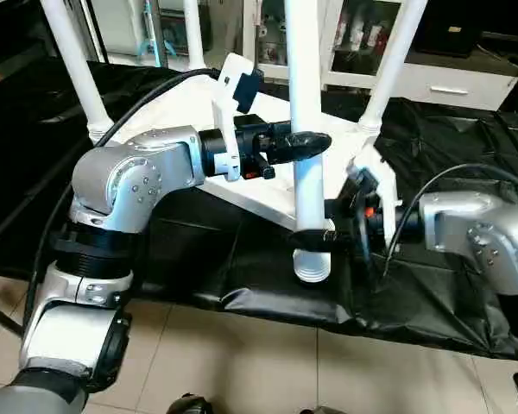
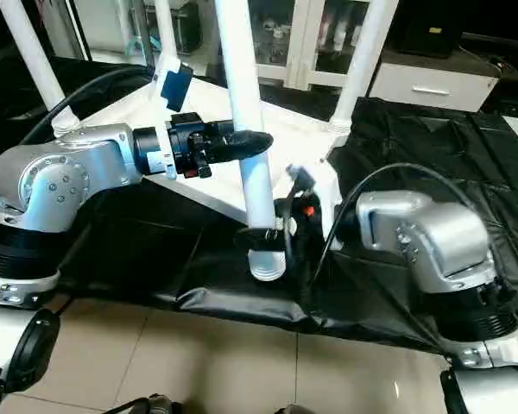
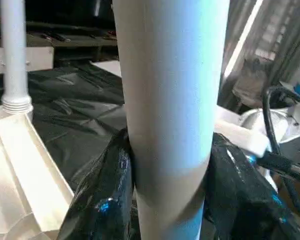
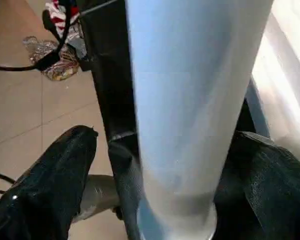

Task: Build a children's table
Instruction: Pick table leg

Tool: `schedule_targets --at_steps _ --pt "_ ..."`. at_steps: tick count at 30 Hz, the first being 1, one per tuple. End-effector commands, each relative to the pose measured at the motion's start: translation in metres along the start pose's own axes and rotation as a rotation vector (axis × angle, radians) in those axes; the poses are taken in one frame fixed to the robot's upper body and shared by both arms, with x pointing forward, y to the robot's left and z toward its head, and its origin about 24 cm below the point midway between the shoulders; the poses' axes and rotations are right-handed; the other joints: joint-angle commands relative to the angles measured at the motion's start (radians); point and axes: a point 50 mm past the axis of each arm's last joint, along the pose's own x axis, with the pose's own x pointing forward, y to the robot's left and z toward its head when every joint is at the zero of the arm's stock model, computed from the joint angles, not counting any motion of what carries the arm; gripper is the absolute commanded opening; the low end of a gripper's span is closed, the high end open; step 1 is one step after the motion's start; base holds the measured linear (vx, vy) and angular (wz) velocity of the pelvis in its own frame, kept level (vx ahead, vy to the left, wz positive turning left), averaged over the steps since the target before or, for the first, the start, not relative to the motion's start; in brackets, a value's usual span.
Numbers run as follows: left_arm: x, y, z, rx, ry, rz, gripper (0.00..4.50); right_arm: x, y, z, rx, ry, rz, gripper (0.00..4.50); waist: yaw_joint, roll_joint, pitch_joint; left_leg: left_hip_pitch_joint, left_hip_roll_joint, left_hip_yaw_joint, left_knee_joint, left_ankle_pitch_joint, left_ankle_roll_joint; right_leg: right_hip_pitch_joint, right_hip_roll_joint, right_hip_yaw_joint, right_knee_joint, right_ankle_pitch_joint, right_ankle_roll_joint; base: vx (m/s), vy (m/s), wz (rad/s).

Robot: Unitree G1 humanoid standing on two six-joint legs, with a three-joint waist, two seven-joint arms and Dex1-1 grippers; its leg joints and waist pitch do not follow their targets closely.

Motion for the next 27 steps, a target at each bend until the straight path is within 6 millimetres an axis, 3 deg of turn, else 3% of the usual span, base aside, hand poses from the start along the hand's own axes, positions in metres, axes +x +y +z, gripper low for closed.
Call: schedule_targets --at_steps 1,6,12,14,17,19,27 --pt "0.002 -0.007 0.013 0.067 -0.014 -0.024 1.77 0.001 0.000 0.000 -0.013 0.002 -0.014 4.10 0.002 0.001 -0.082 0.022 0.010 -0.009 -0.074 -0.174 -0.053 0.053 -0.031 0.025 -0.058 -0.182 -0.202 0.000 0.000 0.00" --pt "0.003 -0.009 0.013 0.073 -0.009 -0.044 1.77 0.006 -0.001 -0.004 -0.009 0.007 -0.012 3.52 0.002 0.001 -0.082 0.023 0.010 -0.009 -0.075 -0.178 -0.050 0.053 -0.030 0.024 -0.058 -0.183 -0.205 0.000 0.000 0.00" --pt "0.003 -0.008 0.012 0.079 -0.003 -0.049 1.77 0.009 0.000 -0.006 -0.014 0.017 0.002 3.21 0.002 0.000 -0.082 0.023 0.010 -0.008 -0.075 -0.175 -0.048 0.054 -0.030 0.025 -0.057 -0.175 -0.208 0.000 0.000 0.00" --pt "0.003 -0.009 0.012 0.081 -0.002 -0.051 1.77 0.009 0.001 -0.008 -0.015 0.024 0.007 2.86 0.002 0.001 -0.082 0.023 0.010 -0.009 -0.075 -0.174 -0.049 0.054 -0.031 0.025 -0.057 -0.173 -0.208 0.000 0.000 0.00" --pt "0.002 -0.009 0.013 0.083 -0.002 -0.051 1.77 0.009 0.002 -0.010 -0.018 0.037 0.012 2.81 0.003 0.001 -0.082 0.023 0.010 -0.008 -0.075 -0.175 -0.049 0.054 -0.030 0.025 -0.057 -0.173 -0.209 0.000 0.000 0.00" --pt "0.002 -0.009 0.013 0.085 0.000 -0.054 1.77 0.009 0.001 -0.012 -0.021 0.049 0.012 2.43 0.002 0.001 -0.082 0.022 0.010 -0.009 -0.075 -0.176 -0.049 0.055 -0.031 0.025 -0.057 -0.176 -0.208 0.000 0.000 0.00" --pt "0.003 -0.009 0.012 0.088 0.005 -0.062 1.77 0.009 0.001 -0.013 -0.022 0.056 0.009 1.93 0.001 0.001 -0.082 0.023 0.010 -0.009 -0.075 -0.179 -0.047 0.054 -0.030 0.025 -0.057 -0.178 -0.208 0.000 0.000 0.00"
